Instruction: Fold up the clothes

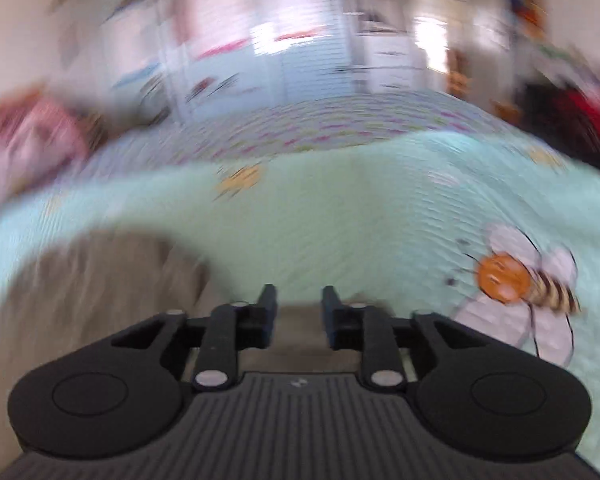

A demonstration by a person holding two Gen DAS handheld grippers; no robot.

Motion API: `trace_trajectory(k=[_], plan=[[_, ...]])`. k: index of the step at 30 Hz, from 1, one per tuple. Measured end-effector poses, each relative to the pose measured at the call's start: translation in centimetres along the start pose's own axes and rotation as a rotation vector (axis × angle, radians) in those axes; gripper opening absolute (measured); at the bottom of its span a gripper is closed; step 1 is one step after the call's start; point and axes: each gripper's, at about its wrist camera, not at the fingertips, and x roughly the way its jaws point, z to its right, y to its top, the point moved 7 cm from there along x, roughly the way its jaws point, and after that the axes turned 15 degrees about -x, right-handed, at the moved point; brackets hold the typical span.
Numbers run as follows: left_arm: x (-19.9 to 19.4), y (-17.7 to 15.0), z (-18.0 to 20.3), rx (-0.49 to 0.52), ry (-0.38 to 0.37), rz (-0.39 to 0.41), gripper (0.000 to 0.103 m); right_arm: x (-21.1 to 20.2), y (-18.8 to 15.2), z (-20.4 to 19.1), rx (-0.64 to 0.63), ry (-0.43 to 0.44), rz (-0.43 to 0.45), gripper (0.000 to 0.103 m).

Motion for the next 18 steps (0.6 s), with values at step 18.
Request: trace_trajectory(k=[18], plan=[[-0.1,0.4,0.0,0.006,0.017,-0.057,0.103,6.8,0.9,9.9,0.173,-0.377,-0.226,0.001]])
